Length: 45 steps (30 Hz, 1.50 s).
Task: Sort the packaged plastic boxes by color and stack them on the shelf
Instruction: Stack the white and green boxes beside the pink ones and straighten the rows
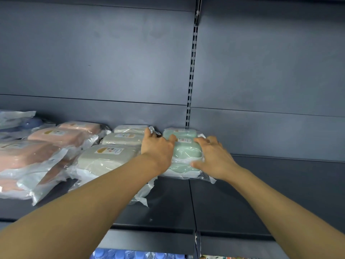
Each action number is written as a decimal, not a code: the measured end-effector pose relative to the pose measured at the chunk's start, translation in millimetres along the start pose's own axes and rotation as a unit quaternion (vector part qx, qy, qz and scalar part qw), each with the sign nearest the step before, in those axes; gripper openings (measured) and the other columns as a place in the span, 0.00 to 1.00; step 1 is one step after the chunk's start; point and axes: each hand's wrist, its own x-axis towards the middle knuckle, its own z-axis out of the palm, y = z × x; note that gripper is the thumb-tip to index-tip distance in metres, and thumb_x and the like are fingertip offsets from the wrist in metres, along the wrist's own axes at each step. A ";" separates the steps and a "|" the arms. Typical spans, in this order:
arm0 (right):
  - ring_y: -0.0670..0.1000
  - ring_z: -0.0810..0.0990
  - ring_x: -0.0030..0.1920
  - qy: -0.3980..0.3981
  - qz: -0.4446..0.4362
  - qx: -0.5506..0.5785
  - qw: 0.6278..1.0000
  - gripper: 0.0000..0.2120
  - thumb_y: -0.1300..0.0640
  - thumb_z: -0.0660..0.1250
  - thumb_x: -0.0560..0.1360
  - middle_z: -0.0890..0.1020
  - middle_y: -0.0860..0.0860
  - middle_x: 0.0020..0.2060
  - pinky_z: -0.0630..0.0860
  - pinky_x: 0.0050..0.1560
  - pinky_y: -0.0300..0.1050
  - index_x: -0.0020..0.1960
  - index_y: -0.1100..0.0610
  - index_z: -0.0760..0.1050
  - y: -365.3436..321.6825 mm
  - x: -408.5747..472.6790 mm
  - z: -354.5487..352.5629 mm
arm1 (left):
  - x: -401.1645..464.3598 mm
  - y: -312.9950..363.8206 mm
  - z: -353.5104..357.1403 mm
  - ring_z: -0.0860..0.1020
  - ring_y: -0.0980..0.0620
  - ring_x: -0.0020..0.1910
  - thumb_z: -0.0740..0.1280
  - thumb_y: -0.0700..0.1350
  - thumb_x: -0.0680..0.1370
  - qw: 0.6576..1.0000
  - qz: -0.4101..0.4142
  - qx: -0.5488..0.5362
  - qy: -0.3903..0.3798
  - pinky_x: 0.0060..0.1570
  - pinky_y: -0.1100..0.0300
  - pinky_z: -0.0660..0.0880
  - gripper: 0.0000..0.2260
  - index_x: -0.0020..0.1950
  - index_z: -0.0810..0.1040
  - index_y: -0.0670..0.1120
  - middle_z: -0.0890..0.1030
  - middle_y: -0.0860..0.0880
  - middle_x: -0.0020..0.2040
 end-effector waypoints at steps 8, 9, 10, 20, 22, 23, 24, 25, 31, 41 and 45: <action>0.56 0.64 0.69 -0.004 0.005 0.000 1.000 0.33 0.49 0.63 0.77 0.61 0.52 0.73 0.67 0.66 0.55 0.76 0.47 0.51 3.5 6.6 12.4 | 17.0 9.1 13.8 0.78 0.45 0.53 0.64 0.47 0.76 0.999 -0.008 0.047 0.002 0.67 0.44 0.53 0.23 0.66 0.58 0.45 0.82 0.51 0.46; 0.56 0.62 0.71 -0.012 0.005 0.000 1.000 0.34 0.48 0.63 0.77 0.60 0.52 0.73 0.65 0.67 0.55 0.77 0.48 0.50 4.1 5.8 12.3 | 16.3 10.0 13.0 0.78 0.45 0.54 0.64 0.45 0.75 0.999 -0.007 0.048 -0.001 0.67 0.44 0.54 0.23 0.66 0.58 0.45 0.82 0.51 0.45; 0.56 0.59 0.72 -0.019 0.006 0.005 1.000 0.36 0.47 0.64 0.76 0.58 0.52 0.74 0.63 0.69 0.56 0.77 0.49 0.48 4.3 3.7 10.8 | 15.5 11.1 11.9 0.77 0.45 0.54 0.63 0.44 0.75 0.999 -0.007 0.052 -0.006 0.67 0.44 0.54 0.23 0.66 0.58 0.45 0.81 0.51 0.45; 0.51 0.51 0.73 0.095 -0.012 -0.004 0.995 0.37 0.46 0.65 0.76 0.56 0.51 0.74 0.56 0.73 0.48 0.77 0.55 0.49 9.7 -85.4 -43.5 | -23.3 29.1 -29.5 0.60 0.42 0.71 0.64 0.56 0.76 0.999 0.025 -0.009 0.041 0.70 0.41 0.55 0.35 0.75 0.51 0.45 0.59 0.42 0.73; 0.52 0.53 0.73 0.119 -0.016 -0.019 0.993 0.35 0.48 0.65 0.76 0.59 0.52 0.73 0.56 0.72 0.47 0.77 0.55 0.52 13.1 -114.2 -49.9 | -46.3 40.7 -41.6 0.61 0.43 0.71 0.64 0.55 0.77 0.992 0.051 -0.073 0.087 0.69 0.43 0.57 0.32 0.75 0.53 0.46 0.60 0.44 0.73; 0.52 0.55 0.73 0.128 -0.017 -0.028 0.991 0.34 0.49 0.65 0.77 0.60 0.52 0.73 0.57 0.72 0.46 0.76 0.55 0.54 15.8 -128.4 -52.1 | -59.6 46.7 -47.8 0.63 0.44 0.70 0.64 0.55 0.77 0.988 0.062 -0.104 0.100 0.68 0.45 0.58 0.31 0.74 0.55 0.47 0.63 0.45 0.72; 0.53 0.57 0.72 0.133 -0.015 -0.034 0.990 0.32 0.50 0.65 0.77 0.62 0.53 0.72 0.58 0.71 0.46 0.76 0.56 0.55 20.6 -147.8 -54.0 | -76.6 56.6 -54.1 0.65 0.44 0.69 0.64 0.54 0.77 0.983 0.068 -0.136 0.107 0.66 0.47 0.61 0.29 0.73 0.57 0.47 0.66 0.46 0.71; 0.53 0.59 0.71 0.140 -0.014 -0.032 0.990 0.31 0.51 0.65 0.77 0.64 0.54 0.71 0.60 0.70 0.45 0.75 0.56 0.57 23.1 -159.6 -53.3 | -88.2 61.5 -57.7 0.68 0.44 0.67 0.64 0.54 0.77 0.977 0.071 -0.164 0.113 0.64 0.48 0.64 0.27 0.72 0.59 0.47 0.69 0.46 0.68; 0.55 0.67 0.67 0.094 -0.022 0.022 0.995 0.27 0.55 0.67 0.75 0.70 0.54 0.66 0.65 0.66 0.48 0.72 0.57 0.64 55.6 -265.7 -24.5 | -192.5 131.9 -63.8 0.76 0.44 0.58 0.63 0.53 0.77 0.964 0.081 -0.246 0.054 0.48 0.54 0.71 0.23 0.70 0.61 0.51 0.75 0.49 0.61; 0.55 0.65 0.69 -0.179 0.044 0.037 0.982 0.26 0.51 0.62 0.77 0.65 0.53 0.68 0.67 0.64 0.48 0.73 0.55 0.61 128.1 -438.1 103.1 | -330.0 261.7 34.0 0.76 0.46 0.58 0.62 0.54 0.78 0.929 0.095 -0.289 -0.212 0.49 0.53 0.73 0.17 0.65 0.67 0.51 0.78 0.49 0.58; 0.55 0.68 0.67 -0.260 0.113 0.046 0.958 0.23 0.54 0.63 0.77 0.67 0.53 0.66 0.68 0.65 0.49 0.70 0.55 0.64 152.6 -495.4 165.0 | -378.9 292.9 93.8 0.79 0.49 0.48 0.62 0.54 0.79 0.901 0.117 -0.296 -0.295 0.44 0.55 0.76 0.17 0.64 0.68 0.49 0.79 0.50 0.52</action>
